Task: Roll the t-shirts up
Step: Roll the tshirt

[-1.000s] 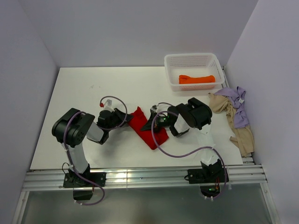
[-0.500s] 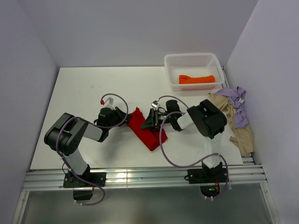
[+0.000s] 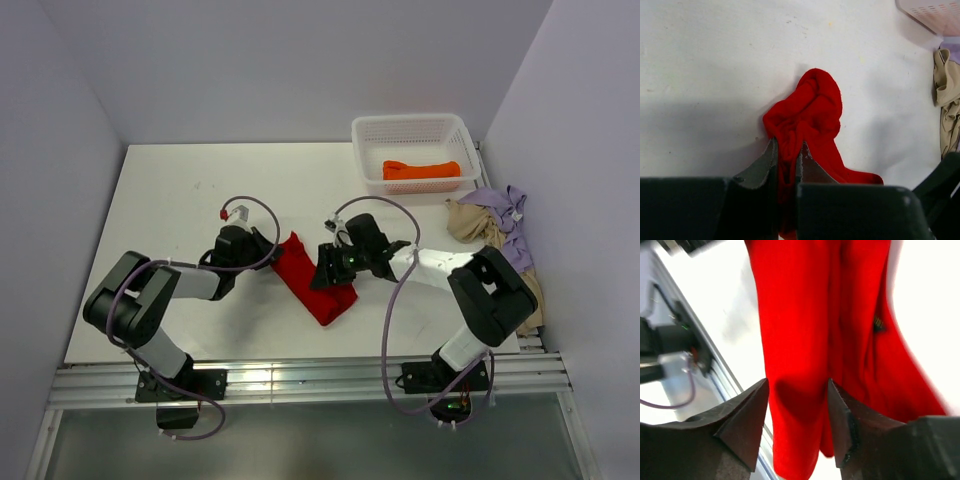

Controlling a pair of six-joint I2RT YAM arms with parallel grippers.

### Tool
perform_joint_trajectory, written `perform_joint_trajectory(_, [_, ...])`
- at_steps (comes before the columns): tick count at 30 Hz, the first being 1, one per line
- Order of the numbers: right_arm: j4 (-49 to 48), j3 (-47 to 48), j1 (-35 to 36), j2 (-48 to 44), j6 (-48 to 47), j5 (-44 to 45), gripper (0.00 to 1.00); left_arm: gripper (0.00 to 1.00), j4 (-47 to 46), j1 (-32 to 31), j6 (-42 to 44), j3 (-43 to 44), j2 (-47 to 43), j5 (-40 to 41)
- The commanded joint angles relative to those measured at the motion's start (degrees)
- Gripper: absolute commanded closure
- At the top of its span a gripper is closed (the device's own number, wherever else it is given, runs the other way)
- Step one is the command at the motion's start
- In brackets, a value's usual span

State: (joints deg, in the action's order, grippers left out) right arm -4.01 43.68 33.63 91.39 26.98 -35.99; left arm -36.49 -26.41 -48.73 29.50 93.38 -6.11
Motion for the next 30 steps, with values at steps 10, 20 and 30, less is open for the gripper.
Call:
perform_joint_trajectory(10, [12.46, -3.68, 9.88, -8.95, 0.17, 18.23, 0.80, 1.00, 9.67, -1.01, 3.82, 3.20, -6.98, 5.14])
perform_joint_trajectory(20, [10.87, -8.43, 11.81, -13.78, 4.91, 17.09, 0.89, 1.00, 15.47, -2.94, 5.31, 5.31, -9.27, 8.56])
perform_joint_trajectory(30, [9.63, -11.08, 14.62, -6.76, 8.79, 25.43, 0.98, 1.00, 20.50, -5.49, 5.93, 8.30, -9.54, 12.00])
